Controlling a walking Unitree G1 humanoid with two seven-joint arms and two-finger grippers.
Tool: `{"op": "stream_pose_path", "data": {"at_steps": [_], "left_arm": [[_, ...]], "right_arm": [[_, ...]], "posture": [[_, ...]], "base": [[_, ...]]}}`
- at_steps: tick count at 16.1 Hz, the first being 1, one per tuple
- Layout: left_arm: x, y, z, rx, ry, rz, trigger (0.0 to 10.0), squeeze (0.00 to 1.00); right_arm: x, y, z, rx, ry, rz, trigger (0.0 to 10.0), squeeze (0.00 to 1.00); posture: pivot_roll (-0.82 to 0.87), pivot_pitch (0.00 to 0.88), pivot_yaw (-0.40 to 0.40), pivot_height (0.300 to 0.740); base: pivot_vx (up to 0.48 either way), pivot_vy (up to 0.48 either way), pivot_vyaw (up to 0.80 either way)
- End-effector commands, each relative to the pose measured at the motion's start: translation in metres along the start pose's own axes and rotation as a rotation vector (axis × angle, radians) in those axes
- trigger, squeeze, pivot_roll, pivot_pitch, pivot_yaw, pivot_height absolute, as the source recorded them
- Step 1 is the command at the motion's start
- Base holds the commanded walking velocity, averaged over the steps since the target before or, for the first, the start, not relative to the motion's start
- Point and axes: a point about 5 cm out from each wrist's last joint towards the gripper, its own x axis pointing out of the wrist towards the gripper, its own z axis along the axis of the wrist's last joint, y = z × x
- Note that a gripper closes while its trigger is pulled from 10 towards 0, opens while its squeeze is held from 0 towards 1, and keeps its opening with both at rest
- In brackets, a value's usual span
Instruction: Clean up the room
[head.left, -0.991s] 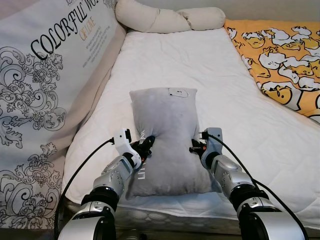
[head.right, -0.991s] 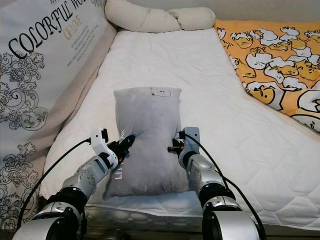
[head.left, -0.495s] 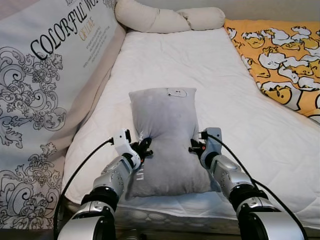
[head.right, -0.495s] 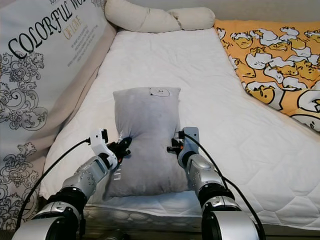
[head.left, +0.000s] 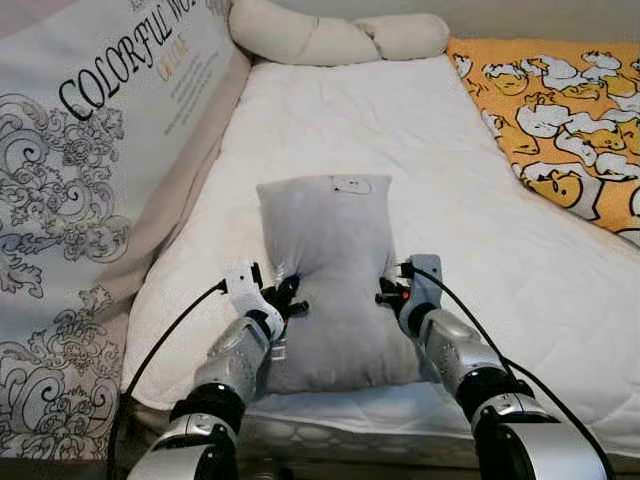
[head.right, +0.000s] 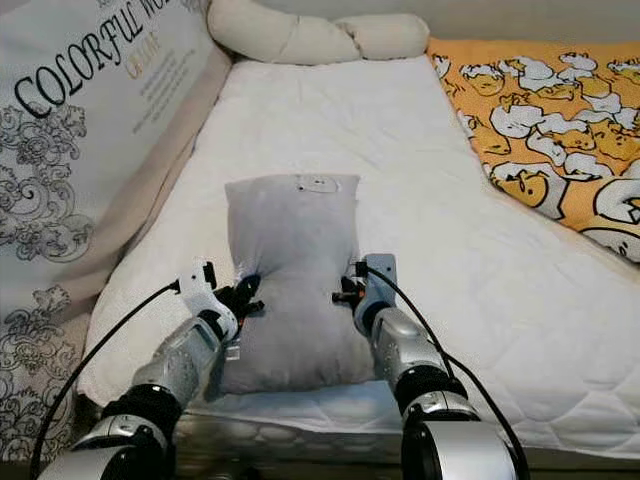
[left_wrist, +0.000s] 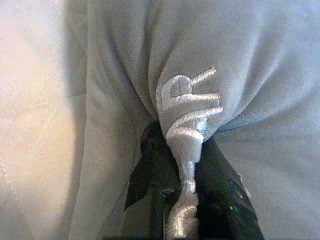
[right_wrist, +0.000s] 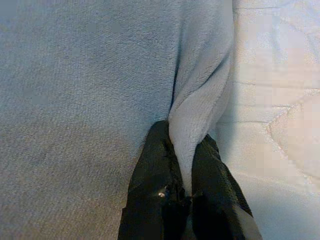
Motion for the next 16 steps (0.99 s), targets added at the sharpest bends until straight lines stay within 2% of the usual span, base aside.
{"op": "stream_pose_path", "data": {"at_steps": [1,3,4,5,6,7,8,9,10,11,12,13,14,15,16], "left_arm": [[-0.004,0.010,-0.001,-0.028,-0.019,0.077,2.2,0.00],[-0.007,0.016,-0.002,-0.057,-0.030,0.134,2.5,0.00],[-0.007,0.016,-0.002,-0.057,-0.032,0.138,3.3,0.00],[-0.006,0.015,-0.003,-0.030,-0.026,0.141,7.7,0.00],[-0.006,0.014,-0.003,-0.020,-0.025,0.134,7.9,0.00],[-0.006,0.014,-0.004,-0.002,-0.010,0.142,9.9,0.00],[-0.006,0.014,-0.005,-0.002,-0.006,0.144,9.9,0.00],[-0.005,0.014,-0.002,0.038,-0.012,0.138,10.0,0.00],[-0.004,0.012,0.005,0.143,-0.026,0.116,9.4,0.00],[-0.003,0.010,0.009,0.196,-0.041,0.103,9.4,0.00],[0.002,0.003,0.029,0.333,-0.051,0.016,0.0,0.00],[0.004,-0.005,0.046,0.395,-0.079,-0.054,0.0,0.00],[0.004,-0.015,0.063,0.494,-0.129,-0.123,0.0,0.00],[0.003,-0.019,0.069,0.532,-0.142,-0.148,0.0,0.00],[0.001,-0.026,0.077,0.620,-0.173,-0.181,0.0,0.00]], "right_arm": [[0.000,0.004,-0.008,0.010,0.043,0.018,0.0,0.00],[0.000,0.004,-0.008,0.010,0.043,0.016,0.0,0.00],[0.000,0.004,-0.008,0.009,0.042,0.016,0.0,0.00],[0.001,0.004,-0.008,0.009,0.040,0.015,0.0,0.00],[0.001,0.004,-0.008,0.009,0.040,0.015,0.0,0.00],[0.001,0.004,-0.007,0.009,0.040,0.015,0.0,0.00],[0.001,0.004,-0.007,0.009,0.040,0.015,0.0,0.00],[0.001,0.004,-0.005,0.006,0.030,0.012,0.0,0.00],[0.001,0.003,0.001,0.002,0.001,0.006,0.0,0.00],[0.001,0.002,0.004,0.001,-0.017,0.003,0.0,0.00],[0.001,0.000,0.023,0.021,-0.126,-0.006,0.0,0.00],[0.000,-0.001,0.035,0.024,-0.188,-0.013,0.0,0.00],[-0.003,-0.001,0.047,0.000,-0.253,0.003,0.0,0.00],[-0.005,-0.001,0.051,-0.002,-0.276,0.002,0.0,0.00],[-0.009,-0.002,0.059,-0.013,-0.325,-0.009,0.0,0.00]], "posture": [[0.05,0.000,0.066,0.740],[0.05,0.000,0.068,0.740],[0.05,0.000,0.069,0.740],[0.05,0.000,0.069,0.740],[0.05,0.000,0.069,0.740],[0.05,0.000,0.068,0.740],[0.05,0.000,0.068,0.740],[0.05,0.000,0.065,0.740],[0.06,0.000,0.062,0.740],[0.06,0.000,0.062,0.740],[0.06,0.000,0.061,0.740],[0.06,0.000,0.062,0.740],[0.05,0.000,0.067,0.740],[0.05,0.000,0.068,0.740],[0.05,0.000,0.068,0.740]], "base": [[0.000,0.000,0.00],[0.000,0.000,0.00],[0.000,0.000,0.00],[0.000,0.000,0.00],[0.000,0.000,0.00],[0.000,0.000,0.00],[0.000,0.000,0.00],[0.000,0.000,0.00],[0.000,0.000,0.00],[0.000,0.000,0.00],[0.000,0.000,0.00],[0.000,0.000,0.00],[0.000,0.000,0.00],[0.000,0.000,0.00],[0.000,0.000,0.00]]}}
